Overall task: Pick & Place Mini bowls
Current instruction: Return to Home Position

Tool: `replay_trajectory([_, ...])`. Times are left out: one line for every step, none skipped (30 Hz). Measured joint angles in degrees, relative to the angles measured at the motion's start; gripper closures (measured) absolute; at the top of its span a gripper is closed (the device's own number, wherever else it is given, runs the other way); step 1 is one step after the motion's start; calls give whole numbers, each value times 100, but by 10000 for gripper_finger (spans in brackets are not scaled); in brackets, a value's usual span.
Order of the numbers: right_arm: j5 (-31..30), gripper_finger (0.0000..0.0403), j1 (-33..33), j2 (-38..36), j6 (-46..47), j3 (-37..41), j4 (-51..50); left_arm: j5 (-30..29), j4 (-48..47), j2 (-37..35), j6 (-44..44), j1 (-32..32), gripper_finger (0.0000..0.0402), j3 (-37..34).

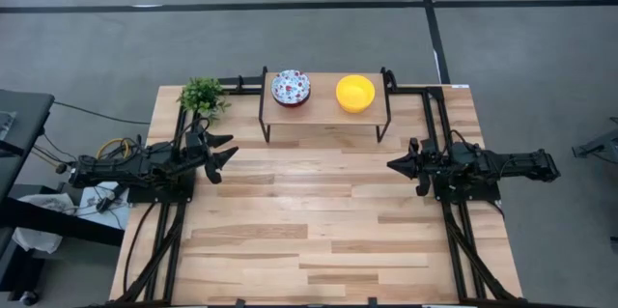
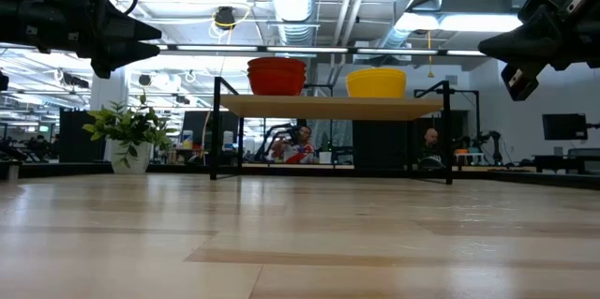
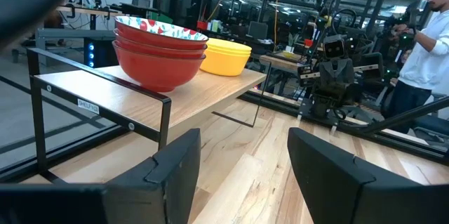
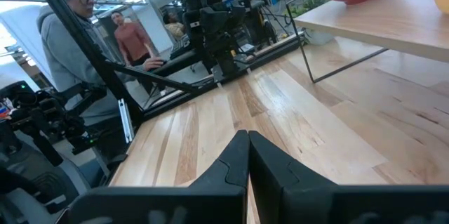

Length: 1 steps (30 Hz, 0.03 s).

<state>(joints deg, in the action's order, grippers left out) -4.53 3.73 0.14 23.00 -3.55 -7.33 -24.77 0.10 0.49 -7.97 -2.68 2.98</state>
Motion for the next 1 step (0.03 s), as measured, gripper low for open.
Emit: replay_trajectory([2, 403, 0, 0, 0, 0, 0, 0, 0, 0, 0, -2, 187, 0])
